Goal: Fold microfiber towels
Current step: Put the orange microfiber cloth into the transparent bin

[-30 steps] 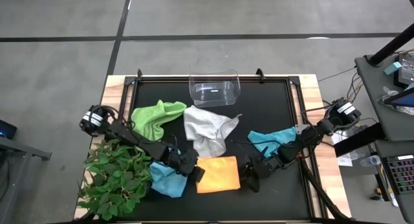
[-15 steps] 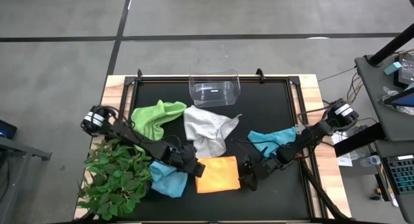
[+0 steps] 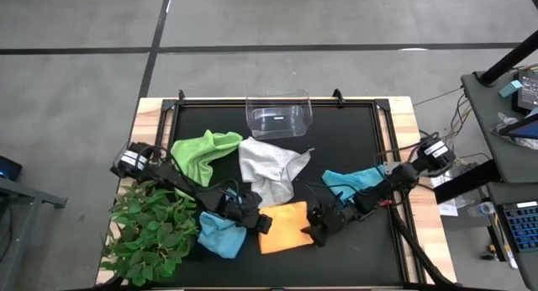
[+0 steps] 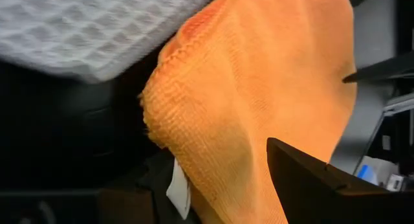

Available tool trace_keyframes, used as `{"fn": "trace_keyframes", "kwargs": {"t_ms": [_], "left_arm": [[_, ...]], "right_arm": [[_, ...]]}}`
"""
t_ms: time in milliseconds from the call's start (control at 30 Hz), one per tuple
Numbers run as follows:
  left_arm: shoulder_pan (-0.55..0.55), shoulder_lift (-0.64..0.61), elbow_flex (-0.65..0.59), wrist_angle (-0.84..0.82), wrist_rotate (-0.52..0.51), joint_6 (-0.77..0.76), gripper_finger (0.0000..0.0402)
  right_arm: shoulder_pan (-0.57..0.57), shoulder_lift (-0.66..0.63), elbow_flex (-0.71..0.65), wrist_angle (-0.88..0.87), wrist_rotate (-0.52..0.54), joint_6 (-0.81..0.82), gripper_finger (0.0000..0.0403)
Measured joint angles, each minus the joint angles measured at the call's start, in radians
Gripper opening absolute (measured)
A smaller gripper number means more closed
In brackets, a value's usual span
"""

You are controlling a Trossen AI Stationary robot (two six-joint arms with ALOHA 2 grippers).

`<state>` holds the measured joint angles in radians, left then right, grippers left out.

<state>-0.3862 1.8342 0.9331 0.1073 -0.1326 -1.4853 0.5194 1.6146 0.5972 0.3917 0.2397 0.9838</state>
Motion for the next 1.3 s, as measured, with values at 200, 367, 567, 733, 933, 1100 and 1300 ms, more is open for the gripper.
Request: {"fn": "trace_keyframes", "kwargs": {"t_ms": [200, 367, 567, 733, 933, 1100, 1300], "left_arm": [[0.000, 0.004, 0.002, -0.003, 0.001, 0.038, 0.0189], [-0.001, 0.007, 0.005, -0.009, -0.018, 0.085, 0.0158], [-0.001, 0.009, 0.005, -0.016, -0.035, 0.093, 0.0098], [0.000, 0.009, 0.004, -0.017, -0.041, 0.109, 0.0048], [0.000, 0.007, 0.004, -0.013, -0.052, 0.142, 0.0005], [0.001, -0.016, 0.015, -0.013, -0.053, 0.187, 0.0003], [0.008, -0.063, 0.018, -0.012, -0.076, 0.221, 0.0002]], "right_arm": [[-0.003, 0.006, 0.000, 0.011, 0.001, -0.008, 0.0251], [-0.003, 0.006, 0.000, 0.011, 0.007, -0.015, 0.0251], [-0.003, 0.006, 0.000, 0.014, 0.019, -0.015, 0.0241], [-0.003, 0.006, -0.001, 0.033, 0.025, -0.033, 0.0161], [-0.003, 0.004, -0.001, 0.034, 0.025, -0.067, 0.0052], [-0.003, -0.027, -0.001, 0.034, 0.024, -0.111, 0.0014], [-0.003, -0.080, -0.001, 0.030, 0.025, -0.175, 0.0014]]}}
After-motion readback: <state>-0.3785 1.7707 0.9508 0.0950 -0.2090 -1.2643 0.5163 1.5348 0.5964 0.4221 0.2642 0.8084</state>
